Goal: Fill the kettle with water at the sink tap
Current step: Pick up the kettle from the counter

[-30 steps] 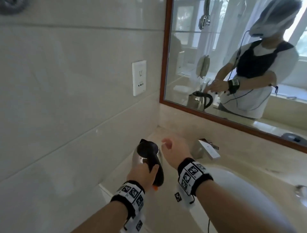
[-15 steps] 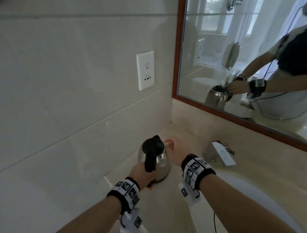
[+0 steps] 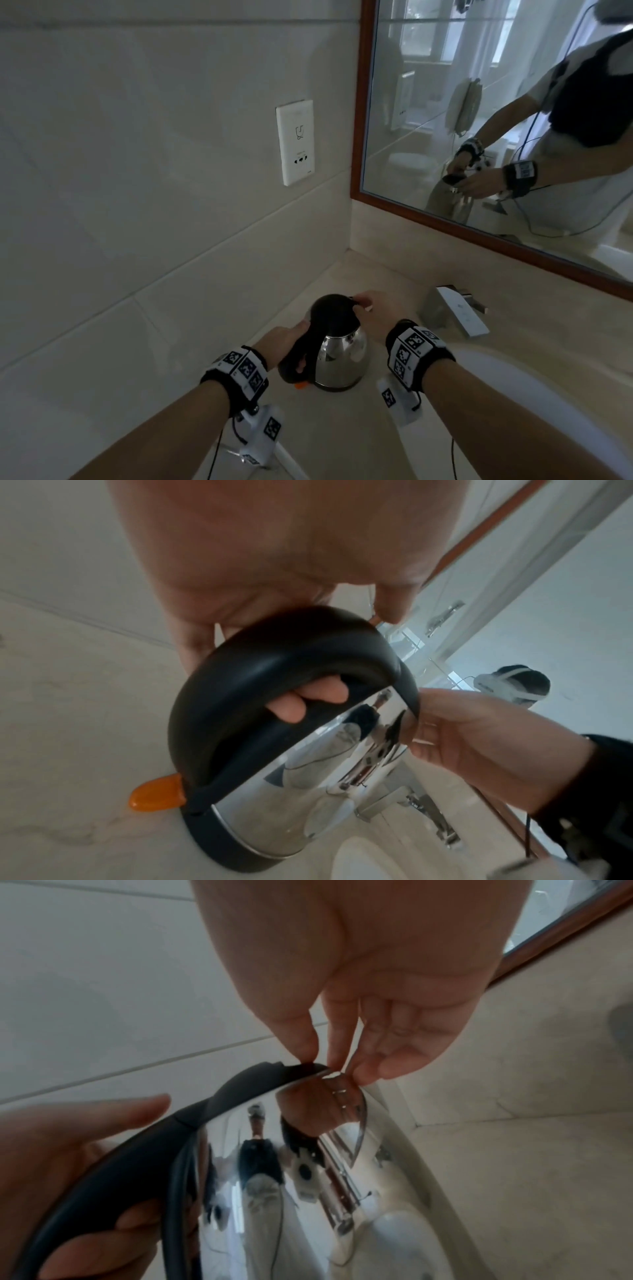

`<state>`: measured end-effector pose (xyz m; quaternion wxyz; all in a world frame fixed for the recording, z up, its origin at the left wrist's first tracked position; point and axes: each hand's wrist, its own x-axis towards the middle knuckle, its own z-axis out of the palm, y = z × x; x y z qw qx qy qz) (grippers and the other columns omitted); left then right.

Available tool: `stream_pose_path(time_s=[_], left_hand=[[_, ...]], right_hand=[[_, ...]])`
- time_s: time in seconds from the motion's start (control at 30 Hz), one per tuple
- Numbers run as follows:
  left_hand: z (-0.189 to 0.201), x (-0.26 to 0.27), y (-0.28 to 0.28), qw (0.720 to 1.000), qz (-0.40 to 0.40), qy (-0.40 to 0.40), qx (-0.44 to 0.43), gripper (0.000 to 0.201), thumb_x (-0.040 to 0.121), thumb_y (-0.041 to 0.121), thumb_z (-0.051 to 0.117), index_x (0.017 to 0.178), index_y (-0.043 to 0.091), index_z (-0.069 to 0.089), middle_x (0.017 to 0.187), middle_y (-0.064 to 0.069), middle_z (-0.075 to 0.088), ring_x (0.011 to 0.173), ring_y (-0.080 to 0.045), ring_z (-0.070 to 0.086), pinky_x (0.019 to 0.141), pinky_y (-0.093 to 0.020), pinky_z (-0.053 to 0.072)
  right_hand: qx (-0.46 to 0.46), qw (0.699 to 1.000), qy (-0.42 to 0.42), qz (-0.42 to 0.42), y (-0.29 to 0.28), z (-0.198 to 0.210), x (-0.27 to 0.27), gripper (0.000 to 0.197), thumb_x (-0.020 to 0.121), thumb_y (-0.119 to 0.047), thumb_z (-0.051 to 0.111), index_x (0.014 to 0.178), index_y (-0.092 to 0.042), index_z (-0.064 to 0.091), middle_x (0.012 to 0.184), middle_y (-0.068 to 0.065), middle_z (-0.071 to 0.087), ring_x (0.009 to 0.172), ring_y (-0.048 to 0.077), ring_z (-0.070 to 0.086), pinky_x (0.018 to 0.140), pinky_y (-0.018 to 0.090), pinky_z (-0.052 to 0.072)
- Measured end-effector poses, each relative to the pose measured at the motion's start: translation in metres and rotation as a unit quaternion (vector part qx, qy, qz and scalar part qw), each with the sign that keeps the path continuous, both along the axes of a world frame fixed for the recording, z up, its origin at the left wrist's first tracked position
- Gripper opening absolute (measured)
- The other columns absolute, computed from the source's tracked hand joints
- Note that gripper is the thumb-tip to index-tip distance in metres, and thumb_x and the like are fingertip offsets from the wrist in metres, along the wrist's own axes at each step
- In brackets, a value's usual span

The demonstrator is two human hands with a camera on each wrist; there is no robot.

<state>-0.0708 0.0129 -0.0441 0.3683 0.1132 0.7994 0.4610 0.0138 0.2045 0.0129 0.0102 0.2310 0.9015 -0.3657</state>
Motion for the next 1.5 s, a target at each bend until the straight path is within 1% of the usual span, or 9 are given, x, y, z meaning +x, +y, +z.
stream_pose_path(time_s=[0.23,0.47,0.67,0.8,1.03,1.13,1.27,1.4,1.5], left_hand=[[-0.007,-0.005,-0.002,0.999,-0.029,-0.024,0.023,0.063,0.093,0.054,0.044,0.061,0.003,0.065,0.062,-0.013,0.066,0.057,-0.023,0.062,0.073,-0.03,0.05],[-0.012,-0.005,-0.002,0.998,-0.049,-0.018,0.033,0.063,0.095,0.052,0.039,0.054,0.01,0.061,0.058,-0.009,0.063,0.054,-0.021,0.059,0.072,-0.031,0.047],[-0.014,-0.003,-0.003,0.995,-0.084,0.04,0.024,0.064,0.097,0.053,0.032,0.056,0.012,0.057,0.063,-0.01,0.062,0.054,-0.019,0.055,0.068,-0.028,0.044],[-0.014,-0.004,-0.002,0.994,-0.097,0.043,0.018,0.063,0.097,0.054,0.03,0.057,0.013,0.055,0.063,-0.01,0.06,0.051,-0.016,0.054,0.062,-0.024,0.043],[-0.013,-0.004,-0.002,0.994,-0.098,0.041,0.006,0.06,0.097,0.054,0.03,0.058,0.016,0.054,0.059,-0.003,0.059,0.048,-0.014,0.052,0.06,-0.026,0.041],[-0.007,-0.003,-0.001,0.994,-0.099,0.041,-0.011,0.06,0.097,0.054,0.029,0.057,0.016,0.053,0.058,-0.002,0.058,0.049,-0.014,0.052,0.06,-0.025,0.041],[-0.002,0.002,-0.001,0.997,-0.074,0.004,0.0,0.057,0.098,0.051,0.032,0.057,0.017,0.053,0.057,-0.001,0.057,0.045,-0.01,0.05,0.06,-0.026,0.038],[-0.01,-0.002,-0.011,0.992,0.028,-0.1,0.075,0.049,0.101,0.043,0.029,0.096,0.014,0.068,0.107,-0.012,0.071,0.1,-0.024,0.066,0.097,-0.04,0.048],[-0.01,-0.006,-0.018,0.98,0.048,-0.169,0.093,0.064,0.099,0.051,0.022,0.117,0.006,0.064,0.122,-0.018,0.067,0.114,-0.033,0.062,0.1,-0.043,0.047]], right_hand=[[-0.003,0.999,0.026,-0.04,-0.004,-0.002,0.003,0.029,0.092,-0.023,0.054,0.118,-0.021,0.066,0.117,-0.003,0.069,0.107,0.014,0.062,0.086,0.02,0.043],[-0.014,0.998,0.007,-0.063,-0.004,-0.005,-0.008,0.026,0.09,-0.029,0.055,0.112,-0.019,0.066,0.112,-0.001,0.069,0.103,0.017,0.063,0.087,0.027,0.05],[0.071,0.997,0.034,-0.023,-0.025,-0.007,-0.006,0.034,0.089,-0.037,0.05,0.08,-0.013,0.072,0.075,0.0,0.065,0.064,0.016,0.059,0.063,0.029,0.053],[0.016,0.997,0.044,-0.054,-0.028,-0.011,-0.01,0.036,0.082,-0.043,0.057,0.077,-0.01,0.072,0.07,0.007,0.073,0.068,0.02,0.07,0.065,0.035,0.058],[-0.011,0.995,0.062,-0.074,-0.032,-0.009,-0.008,0.033,0.084,-0.039,0.061,0.064,-0.014,0.068,0.059,0.001,0.065,0.055,0.012,0.06,0.056,0.027,0.051],[0.054,0.99,0.113,-0.065,-0.041,-0.003,-0.006,0.021,0.082,-0.042,0.063,0.082,-0.024,0.072,0.081,-0.013,0.055,0.079,0.007,0.056,0.073,0.023,0.051],[0.251,0.93,0.267,-0.006,-0.062,0.005,0.008,0.017,0.074,-0.041,0.065,0.079,-0.028,0.076,0.11,-0.001,0.061,0.095,0.023,0.056,0.079,0.033,0.052],[0.264,0.923,0.274,0.063,-0.082,-0.001,0.029,0.019,0.08,-0.037,0.06,0.087,-0.028,0.075,0.124,0.0,0.062,0.115,0.027,0.054,0.088,0.043,0.051],[0.25,0.921,0.286,0.08,-0.088,-0.009,0.039,0.025,0.078,-0.034,0.063,0.101,-0.026,0.071,0.123,0.0,0.064,0.124,0.028,0.05,0.097,0.045,0.049]])
